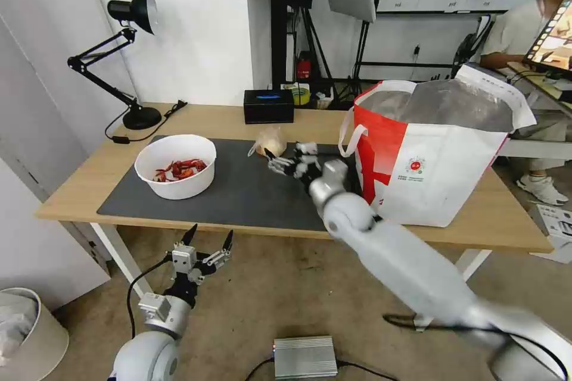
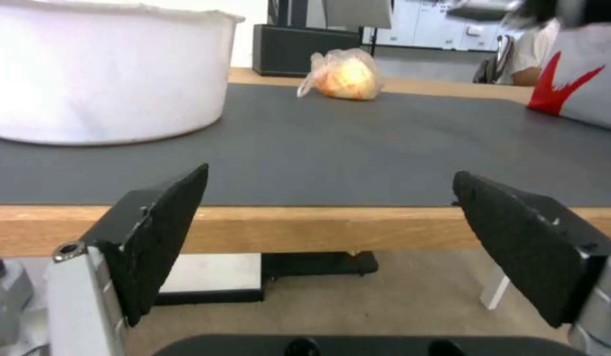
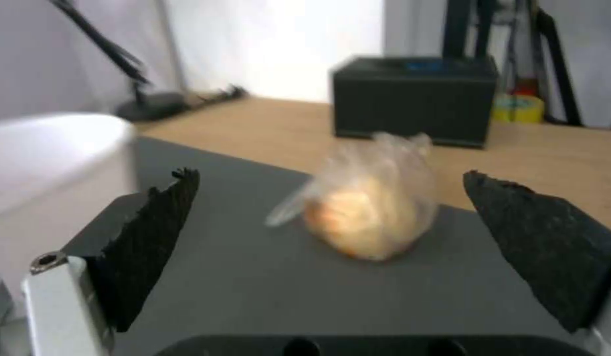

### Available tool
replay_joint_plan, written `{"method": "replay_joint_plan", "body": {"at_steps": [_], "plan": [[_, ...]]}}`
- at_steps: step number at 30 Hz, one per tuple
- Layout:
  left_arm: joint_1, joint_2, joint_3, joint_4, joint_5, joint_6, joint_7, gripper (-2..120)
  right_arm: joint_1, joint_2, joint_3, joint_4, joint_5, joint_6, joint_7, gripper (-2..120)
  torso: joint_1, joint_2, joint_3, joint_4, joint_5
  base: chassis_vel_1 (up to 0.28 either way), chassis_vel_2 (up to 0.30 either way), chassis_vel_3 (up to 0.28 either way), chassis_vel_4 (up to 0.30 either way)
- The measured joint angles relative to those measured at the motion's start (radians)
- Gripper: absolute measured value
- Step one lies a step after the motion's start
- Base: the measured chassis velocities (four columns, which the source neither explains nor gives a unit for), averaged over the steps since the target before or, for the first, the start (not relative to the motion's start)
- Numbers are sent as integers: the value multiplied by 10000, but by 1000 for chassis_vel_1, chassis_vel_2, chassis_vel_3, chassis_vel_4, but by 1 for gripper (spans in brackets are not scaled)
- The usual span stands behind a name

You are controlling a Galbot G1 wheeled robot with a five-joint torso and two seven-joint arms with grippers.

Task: Pick up the trash from the table and place it into the takeout bag.

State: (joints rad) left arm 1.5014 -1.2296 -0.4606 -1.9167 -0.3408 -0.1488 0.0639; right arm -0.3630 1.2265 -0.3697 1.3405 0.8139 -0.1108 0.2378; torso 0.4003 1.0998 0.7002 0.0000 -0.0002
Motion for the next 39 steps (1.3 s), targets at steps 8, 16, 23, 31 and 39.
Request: {"method": "replay_joint_plan", "body": {"at_steps": [8, 16, 23, 31, 39], "plan": [[-5, 44, 6, 29, -16, -14, 26, 100, 1642, 1612, -125, -2832, 289, -584, -438, 100, -2, 0, -1, 1, -1, 0, 0, 0, 0], [91, 83, -127, -4, -82, -47, 28, 100, 2574, 2954, 144, -4907, -49, -875, -800, 100, -2, 1, -2, 3, -1, 0, 0, 0, 0], [127, 50, -127, -10, -90, -96, 37, 100, 2795, 3344, 428, -5758, -374, -1212, -898, 100, -3, 1, -1, -1, 1, 0, 0, 0, 0], [97, 48, -94, 0, -87, -107, 39, 100, 2807, 3466, 646, -6266, -604, -1480, -1196, 100, -3, 1, -1, 0, 2, 0, 0, 0, 0], [128, 33, -90, -5, -79, -128, 42, 100, 2794, 3472, 771, -6641, -905, -1499, -1510, 100, -3, 2, -1, 0, 2, 0, 0, 0, 0]]}}
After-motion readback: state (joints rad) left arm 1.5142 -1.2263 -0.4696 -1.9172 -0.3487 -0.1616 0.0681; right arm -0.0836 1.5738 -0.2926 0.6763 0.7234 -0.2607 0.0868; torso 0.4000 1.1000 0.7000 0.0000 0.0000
